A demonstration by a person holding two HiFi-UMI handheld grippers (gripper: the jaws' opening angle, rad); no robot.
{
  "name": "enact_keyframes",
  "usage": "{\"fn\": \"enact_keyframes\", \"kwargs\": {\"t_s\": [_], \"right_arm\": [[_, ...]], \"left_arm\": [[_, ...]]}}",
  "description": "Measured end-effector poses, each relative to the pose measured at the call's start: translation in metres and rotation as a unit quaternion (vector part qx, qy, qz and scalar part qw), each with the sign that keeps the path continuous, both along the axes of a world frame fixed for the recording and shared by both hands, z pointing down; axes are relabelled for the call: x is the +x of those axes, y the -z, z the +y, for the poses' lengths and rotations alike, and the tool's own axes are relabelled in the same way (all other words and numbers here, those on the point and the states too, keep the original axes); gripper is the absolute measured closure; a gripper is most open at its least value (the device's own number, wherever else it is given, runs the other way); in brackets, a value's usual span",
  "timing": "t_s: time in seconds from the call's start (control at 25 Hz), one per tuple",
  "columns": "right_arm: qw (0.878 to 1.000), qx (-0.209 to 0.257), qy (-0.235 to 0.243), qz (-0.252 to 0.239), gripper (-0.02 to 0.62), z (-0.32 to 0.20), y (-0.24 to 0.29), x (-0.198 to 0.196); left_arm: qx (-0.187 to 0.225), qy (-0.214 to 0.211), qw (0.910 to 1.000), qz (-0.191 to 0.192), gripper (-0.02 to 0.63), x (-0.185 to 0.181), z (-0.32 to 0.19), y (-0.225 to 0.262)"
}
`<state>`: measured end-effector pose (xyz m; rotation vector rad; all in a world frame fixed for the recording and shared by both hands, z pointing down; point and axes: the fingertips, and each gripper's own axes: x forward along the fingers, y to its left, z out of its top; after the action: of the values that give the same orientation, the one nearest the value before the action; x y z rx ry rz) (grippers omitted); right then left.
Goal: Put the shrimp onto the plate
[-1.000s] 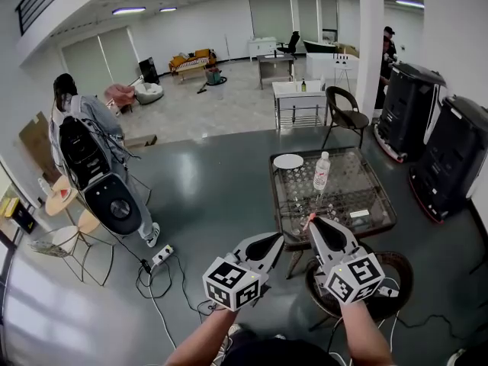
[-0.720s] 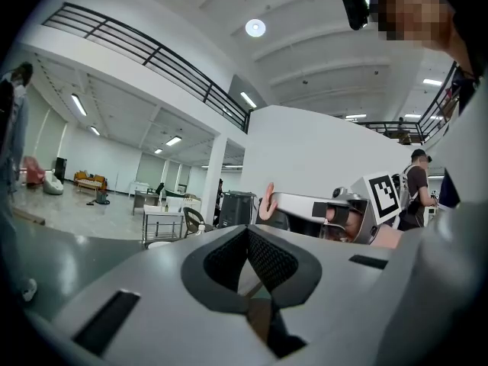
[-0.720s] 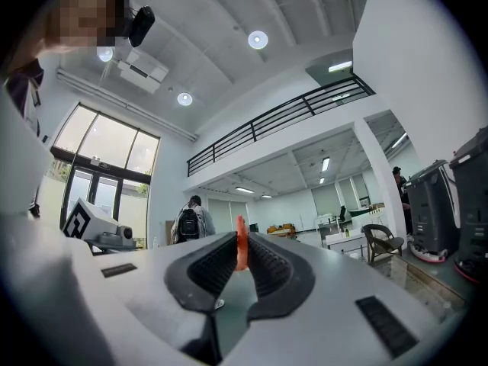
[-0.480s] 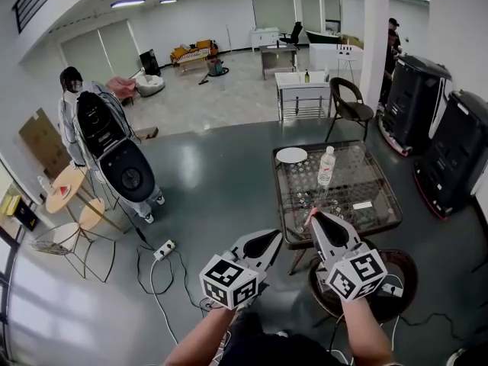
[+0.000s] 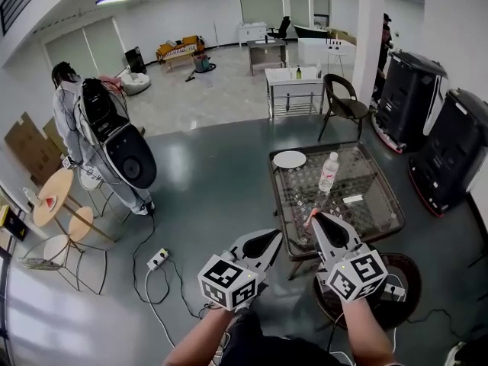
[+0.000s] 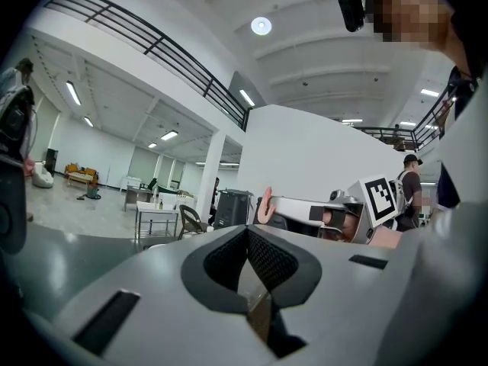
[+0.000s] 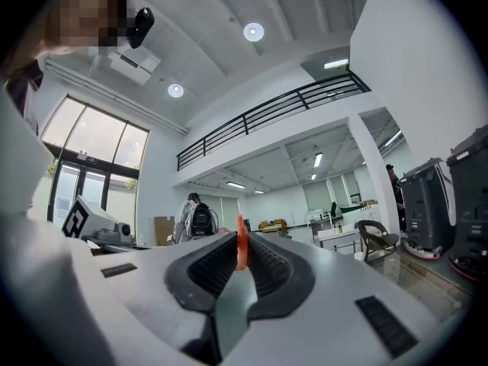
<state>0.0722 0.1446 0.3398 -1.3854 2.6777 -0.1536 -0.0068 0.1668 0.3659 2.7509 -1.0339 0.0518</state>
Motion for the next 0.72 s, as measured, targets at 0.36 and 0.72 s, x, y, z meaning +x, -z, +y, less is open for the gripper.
{"fn": "enact_keyframes", "kwargs": {"t_s": [0.36, 0.72], "right_arm": [[0.998, -0.025, -0.047, 0.012, 0.549, -0.073, -0.009, -0.040], [0.995, -0.037, -0.094, 0.022, 0.549, -0.138, -0.002, -0.082]], "left_arm": [[-0.017, -0.049, 0.9986, 0.007, 0.597, -0.040, -0.072, -0.009], [-0.029, -0.111, 0.9934, 0.009, 0.597, -0.078, -0.135, -0.006]]}}
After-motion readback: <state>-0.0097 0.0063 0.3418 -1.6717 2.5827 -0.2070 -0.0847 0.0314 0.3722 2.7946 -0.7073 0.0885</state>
